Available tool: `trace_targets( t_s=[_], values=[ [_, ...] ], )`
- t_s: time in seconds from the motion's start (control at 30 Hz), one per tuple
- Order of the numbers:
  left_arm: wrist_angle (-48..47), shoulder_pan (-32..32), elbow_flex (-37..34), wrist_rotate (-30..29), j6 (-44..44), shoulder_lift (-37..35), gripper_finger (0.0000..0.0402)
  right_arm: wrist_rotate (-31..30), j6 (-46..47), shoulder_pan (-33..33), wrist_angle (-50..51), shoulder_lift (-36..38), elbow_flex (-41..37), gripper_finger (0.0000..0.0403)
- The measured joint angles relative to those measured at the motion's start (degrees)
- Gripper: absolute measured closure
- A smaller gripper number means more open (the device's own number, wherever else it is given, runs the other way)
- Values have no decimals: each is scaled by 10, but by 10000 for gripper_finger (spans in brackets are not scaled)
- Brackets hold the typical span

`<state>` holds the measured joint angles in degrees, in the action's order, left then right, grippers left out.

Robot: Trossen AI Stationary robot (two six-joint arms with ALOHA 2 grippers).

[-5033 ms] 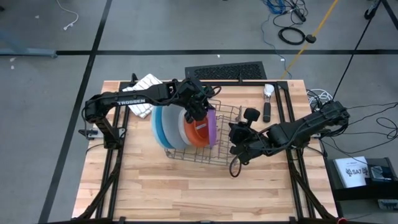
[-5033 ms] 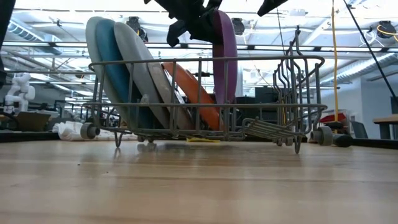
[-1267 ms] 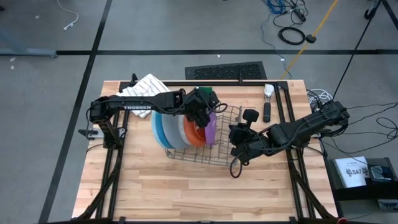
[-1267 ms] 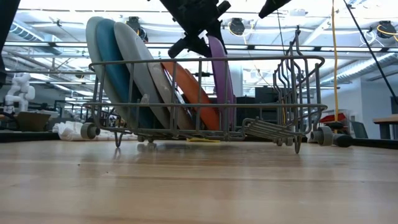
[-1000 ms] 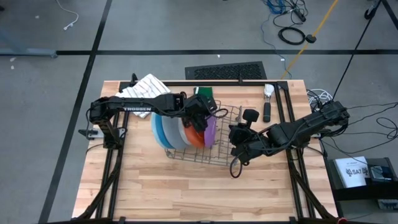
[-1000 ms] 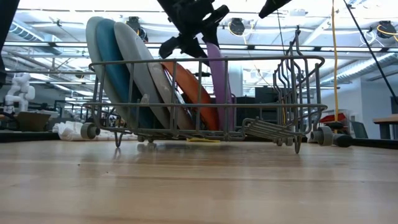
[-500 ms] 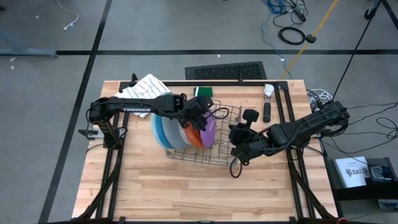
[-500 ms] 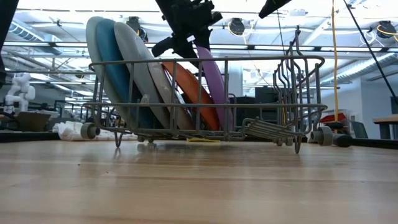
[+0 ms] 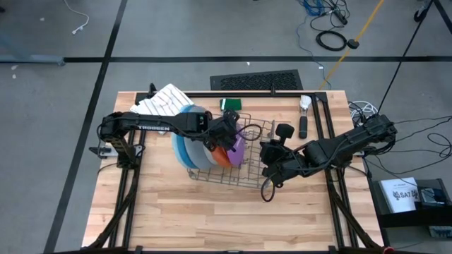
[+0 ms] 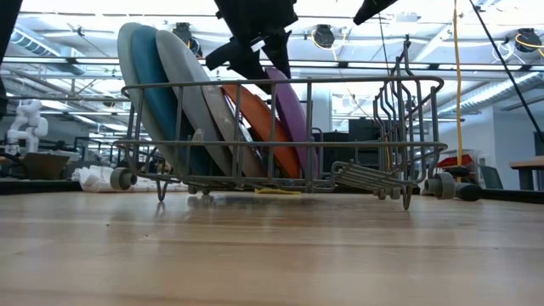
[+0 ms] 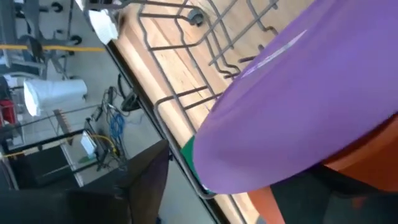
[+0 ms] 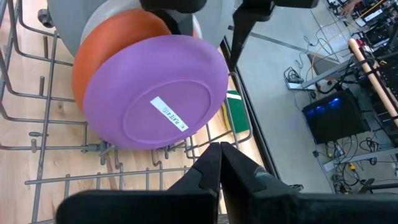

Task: Sort dishes
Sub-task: Put the purple plate into the dish rack, then return to Home Position

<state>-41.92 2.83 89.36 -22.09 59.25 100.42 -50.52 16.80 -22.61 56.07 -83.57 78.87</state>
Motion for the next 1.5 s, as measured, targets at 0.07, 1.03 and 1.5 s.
trace_targets(
  t_s=[0.07, 1.03, 1.5],
  values=[
    [-15, -7, 0, -9, -4, 0, 136, 0, 0, 0, 0, 0, 0, 403],
    [-63, -136, 91, -347, -56, -53, 127, 13, -11, 0, -5, 0, 0, 403],
    [13, -286, 87, -150, -363, -322, 298, -39, -169, -127, -155, 86, 0, 403]
  ],
)
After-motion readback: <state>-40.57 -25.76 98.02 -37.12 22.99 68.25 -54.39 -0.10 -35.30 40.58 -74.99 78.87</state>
